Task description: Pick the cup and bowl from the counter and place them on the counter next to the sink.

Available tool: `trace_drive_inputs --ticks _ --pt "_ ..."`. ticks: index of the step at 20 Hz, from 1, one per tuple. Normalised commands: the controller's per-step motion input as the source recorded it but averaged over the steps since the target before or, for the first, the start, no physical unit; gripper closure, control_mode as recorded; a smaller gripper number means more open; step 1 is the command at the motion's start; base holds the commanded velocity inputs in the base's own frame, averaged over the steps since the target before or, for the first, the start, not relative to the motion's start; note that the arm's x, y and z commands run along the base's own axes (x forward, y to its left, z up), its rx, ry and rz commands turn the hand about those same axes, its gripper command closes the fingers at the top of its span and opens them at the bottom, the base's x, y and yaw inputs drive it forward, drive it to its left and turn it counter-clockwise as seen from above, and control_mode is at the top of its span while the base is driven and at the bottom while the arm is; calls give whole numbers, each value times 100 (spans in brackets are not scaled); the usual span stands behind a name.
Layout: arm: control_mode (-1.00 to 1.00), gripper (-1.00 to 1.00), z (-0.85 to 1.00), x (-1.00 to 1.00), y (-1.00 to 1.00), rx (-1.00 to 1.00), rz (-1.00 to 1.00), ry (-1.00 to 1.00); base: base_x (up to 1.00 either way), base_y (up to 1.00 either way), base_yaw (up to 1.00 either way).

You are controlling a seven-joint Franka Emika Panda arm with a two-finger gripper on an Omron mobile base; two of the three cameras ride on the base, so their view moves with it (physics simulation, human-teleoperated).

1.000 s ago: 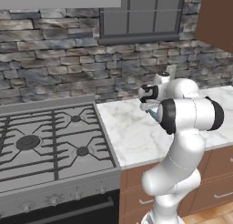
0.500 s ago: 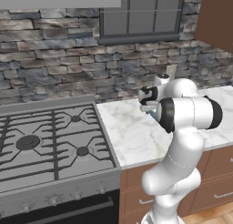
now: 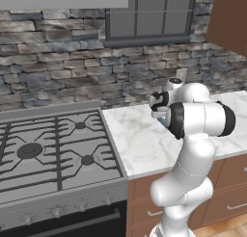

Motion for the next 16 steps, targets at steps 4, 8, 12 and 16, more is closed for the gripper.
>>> trace_drive_inputs --ticks 4,8,12,16 --pt "-100 -100 -12 0 0 0 0 0 0 0 0" --pt "-100 -100 -10 0 0 0 0 0 0 0 0" --pt "-100 -100 -11 0 0 0 0 0 0 0 0" --pt "-100 -100 0 0 0 0 0 0 0 0 0"
